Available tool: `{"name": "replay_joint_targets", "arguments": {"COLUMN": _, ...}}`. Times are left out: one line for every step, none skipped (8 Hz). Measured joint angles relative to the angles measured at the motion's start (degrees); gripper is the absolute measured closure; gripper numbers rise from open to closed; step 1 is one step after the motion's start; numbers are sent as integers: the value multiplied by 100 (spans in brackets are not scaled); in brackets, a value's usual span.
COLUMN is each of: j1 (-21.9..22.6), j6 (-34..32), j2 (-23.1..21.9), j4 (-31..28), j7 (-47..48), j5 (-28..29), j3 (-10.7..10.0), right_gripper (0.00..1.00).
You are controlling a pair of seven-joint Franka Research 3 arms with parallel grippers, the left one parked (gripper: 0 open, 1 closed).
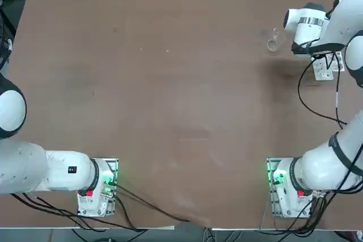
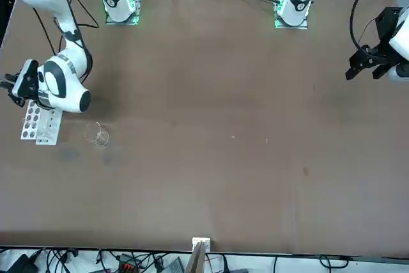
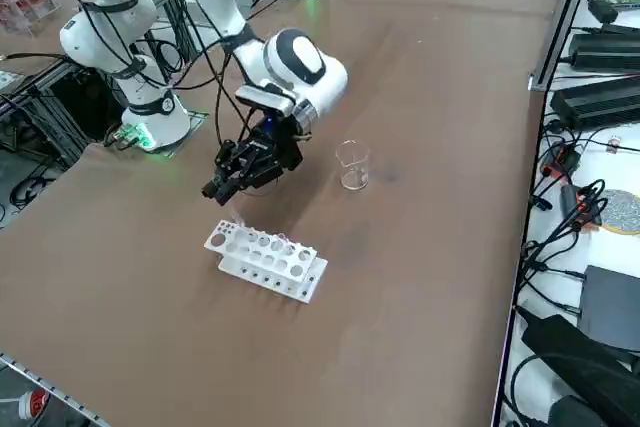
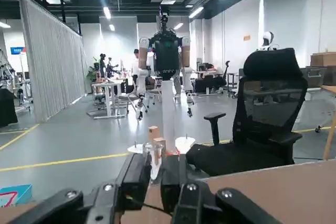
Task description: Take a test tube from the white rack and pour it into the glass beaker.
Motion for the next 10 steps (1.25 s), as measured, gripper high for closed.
{"name": "replay_joint_targets", "arguments": {"j1": 0, "j6": -3, "j2": 100, "j4": 0, "j7": 157, "j5": -1, "j3": 0, "right_gripper": 81}}
{"name": "replay_joint_targets", "arguments": {"j1": 1, "j6": -33, "j2": 188, "j4": 0, "j7": 243, "j5": -2, "j3": 0, "right_gripper": 81}}
{"name": "replay_joint_targets", "arguments": {"j1": 4, "j6": -105, "j2": 245, "j4": 0, "j7": 295, "j5": -4, "j3": 1, "right_gripper": 81}}
{"name": "replay_joint_targets", "arguments": {"j1": 8, "j6": -190, "j2": 268, "j4": 0, "j7": 319, "j5": -5, "j3": 2, "right_gripper": 81}}
{"name": "replay_joint_targets", "arguments": {"j1": 13, "j6": -267, "j2": 268, "j4": 0, "j7": 323, "j5": -5, "j3": 5, "right_gripper": 81}}
{"name": "replay_joint_targets", "arguments": {"j1": 15, "j6": -320, "j2": 268, "j4": -9, "j7": 324, "j5": -5, "j3": 13, "right_gripper": 81}}
{"name": "replay_joint_targets", "arguments": {"j1": 17, "j6": -336, "j2": 269, "j4": -41, "j7": 325, "j5": -5, "j3": 17, "right_gripper": 81}}
{"name": "replay_joint_targets", "arguments": {"j1": 25, "j6": -339, "j2": 269, "j4": -64, "j7": 348, "j5": -5, "j3": 27, "right_gripper": 81}}
{"name": "replay_joint_targets", "arguments": {"j1": 38, "j6": -345, "j2": 270, "j4": -84, "j7": 362, "j5": -5, "j3": 55, "right_gripper": 81}}
{"name": "replay_joint_targets", "arguments": {"j1": 43, "j6": -346, "j2": 270, "j4": -114, "j7": 375, "j5": -5, "j3": 74, "right_gripper": 81}}
